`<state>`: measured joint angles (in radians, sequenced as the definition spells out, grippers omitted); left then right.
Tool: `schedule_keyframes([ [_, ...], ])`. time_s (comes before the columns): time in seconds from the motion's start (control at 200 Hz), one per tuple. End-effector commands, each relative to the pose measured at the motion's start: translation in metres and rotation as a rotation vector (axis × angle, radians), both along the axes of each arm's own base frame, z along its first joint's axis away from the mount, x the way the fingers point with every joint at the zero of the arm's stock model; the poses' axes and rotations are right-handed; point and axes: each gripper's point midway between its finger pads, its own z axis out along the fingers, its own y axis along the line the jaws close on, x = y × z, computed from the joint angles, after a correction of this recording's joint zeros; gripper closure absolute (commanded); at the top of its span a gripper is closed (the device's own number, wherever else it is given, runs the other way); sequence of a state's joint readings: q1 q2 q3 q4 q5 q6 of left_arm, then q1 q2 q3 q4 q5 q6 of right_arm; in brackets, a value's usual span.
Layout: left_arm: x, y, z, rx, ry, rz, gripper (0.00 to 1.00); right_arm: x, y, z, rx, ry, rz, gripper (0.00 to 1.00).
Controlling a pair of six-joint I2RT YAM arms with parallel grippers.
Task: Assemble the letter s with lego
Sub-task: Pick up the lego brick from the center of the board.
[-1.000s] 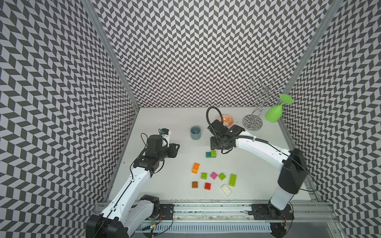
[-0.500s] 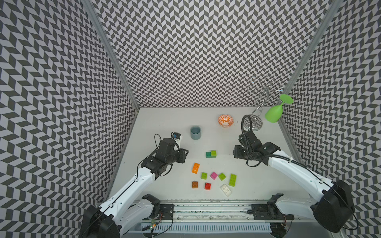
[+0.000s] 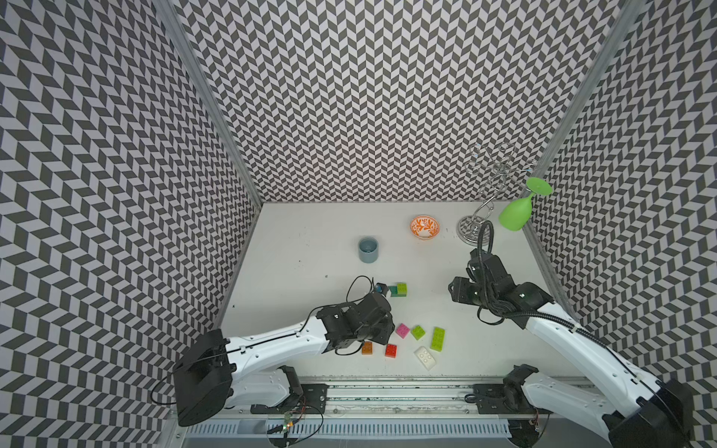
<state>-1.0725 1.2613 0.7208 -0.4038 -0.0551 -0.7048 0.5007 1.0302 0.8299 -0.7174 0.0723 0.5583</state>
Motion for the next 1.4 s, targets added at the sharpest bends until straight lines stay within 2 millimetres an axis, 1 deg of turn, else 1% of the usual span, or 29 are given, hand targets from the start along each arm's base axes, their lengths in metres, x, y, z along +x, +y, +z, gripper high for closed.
schedule_keyframes([
  [0.0, 0.008, -0.013, 0.000, -0.017, -0.003, 0.076, 0.56, 0.004, -0.002, 0.007, 0.006, -0.048, -0.003, 0.43],
  [0.08, 0.010, -0.014, -0.010, 0.015, 0.007, 0.081, 0.54, 0.003, -0.003, 0.006, 0.005, -0.045, 0.000, 0.42],
  [0.175, 0.013, -0.013, -0.016, 0.060, 0.011, 0.088, 0.53, 0.002, -0.004, 0.004, -0.001, -0.042, 0.003, 0.42],
  [0.401, 0.014, -0.010, -0.026, 0.151, 0.029, 0.076, 0.48, 0.003, -0.004, 0.002, -0.001, -0.039, 0.006, 0.40],
  [0.631, 0.015, -0.003, -0.031, 0.243, 0.044, 0.068, 0.40, 0.006, 0.000, 0.000, 0.000, -0.030, 0.018, 0.39],
  [0.786, 0.014, 0.002, -0.038, 0.288, 0.058, 0.067, 0.38, 0.008, 0.002, 0.000, 0.005, -0.028, 0.022, 0.38],
  [0.891, 0.014, 0.005, -0.045, 0.306, 0.078, 0.065, 0.38, 0.008, 0.003, -0.001, 0.006, -0.024, 0.026, 0.38],
  [1.002, 0.014, 0.007, -0.054, 0.330, 0.094, 0.064, 0.39, 0.008, 0.003, -0.002, 0.005, -0.019, 0.030, 0.38],
  [1.107, 0.015, 0.006, -0.059, 0.324, 0.105, 0.061, 0.43, 0.009, 0.004, -0.003, 0.002, -0.016, 0.031, 0.38],
  [1.297, 0.017, 0.001, -0.059, 0.317, 0.107, 0.050, 0.55, 0.009, 0.003, -0.004, -0.002, -0.016, 0.030, 0.38],
  [1.397, 0.020, 0.000, -0.059, 0.317, 0.106, 0.049, 0.67, 0.010, 0.002, -0.004, -0.005, -0.017, 0.028, 0.38],
])
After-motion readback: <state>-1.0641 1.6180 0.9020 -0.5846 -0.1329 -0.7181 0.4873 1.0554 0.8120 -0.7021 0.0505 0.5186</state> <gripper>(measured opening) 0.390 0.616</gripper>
